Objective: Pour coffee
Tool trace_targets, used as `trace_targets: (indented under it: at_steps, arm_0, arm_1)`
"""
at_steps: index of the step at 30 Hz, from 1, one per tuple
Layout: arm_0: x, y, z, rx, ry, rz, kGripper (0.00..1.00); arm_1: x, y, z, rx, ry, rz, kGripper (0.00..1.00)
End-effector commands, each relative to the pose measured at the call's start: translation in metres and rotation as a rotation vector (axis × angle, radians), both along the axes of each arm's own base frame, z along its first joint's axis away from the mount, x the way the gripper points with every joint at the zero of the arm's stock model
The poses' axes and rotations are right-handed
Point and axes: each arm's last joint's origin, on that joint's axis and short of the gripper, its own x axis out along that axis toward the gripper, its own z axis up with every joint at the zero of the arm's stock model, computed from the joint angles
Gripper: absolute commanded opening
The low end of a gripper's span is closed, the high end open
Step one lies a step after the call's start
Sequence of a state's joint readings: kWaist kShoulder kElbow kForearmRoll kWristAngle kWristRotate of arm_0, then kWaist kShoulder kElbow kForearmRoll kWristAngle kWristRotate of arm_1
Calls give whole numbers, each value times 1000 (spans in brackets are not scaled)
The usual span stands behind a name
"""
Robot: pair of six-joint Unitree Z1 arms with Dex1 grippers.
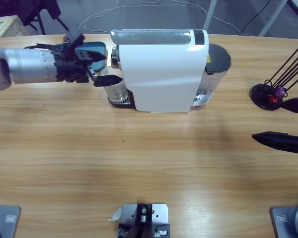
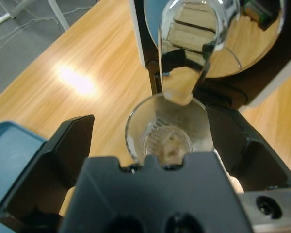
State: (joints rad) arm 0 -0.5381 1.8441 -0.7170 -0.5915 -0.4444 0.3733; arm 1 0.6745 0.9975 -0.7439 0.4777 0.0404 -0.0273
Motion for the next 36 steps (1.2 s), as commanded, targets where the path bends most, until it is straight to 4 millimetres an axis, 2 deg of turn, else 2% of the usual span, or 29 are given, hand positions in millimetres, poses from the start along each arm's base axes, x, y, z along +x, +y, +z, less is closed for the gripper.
trace_targets:
  at_steps: [1,10,27,28,30,31,32,34,35,36]
  arm_0:
    - [5,-2,-34,27,65,-21,1000]
    - [-15,9,-38,32,95,-35,1000]
    - [1,0,-51,-70,36,0,998]
    - [1,0,-51,-73,34,2,936]
    - [1,0,-52,-78,32,0,580]
    - [0,0,-53,-81,30,-3,472]
    - [-1,0,-53,-86,30,-12,429]
    - [-1,1,-53,-92,31,-20,117]
    - [-2,3,-54,-93,30,-18,5]
    - [-3,4,-54,-92,33,-17,0]
  arm_1:
    - [1,4,-12,-27,42,26,1000]
    - [2,5,-12,-28,43,26,1000]
    - [4,6,-13,-34,51,26,1000]
    - [4,6,-14,-34,51,26,1000]
    - [4,6,-14,-34,51,26,1000]
    - [4,6,-14,-34,51,26,1000]
    - [4,6,-13,-33,50,26,1000]
    - [3,6,-13,-32,48,26,1000]
    - [3,6,-13,-32,48,26,1000]
    - [3,6,-13,-32,48,26,1000]
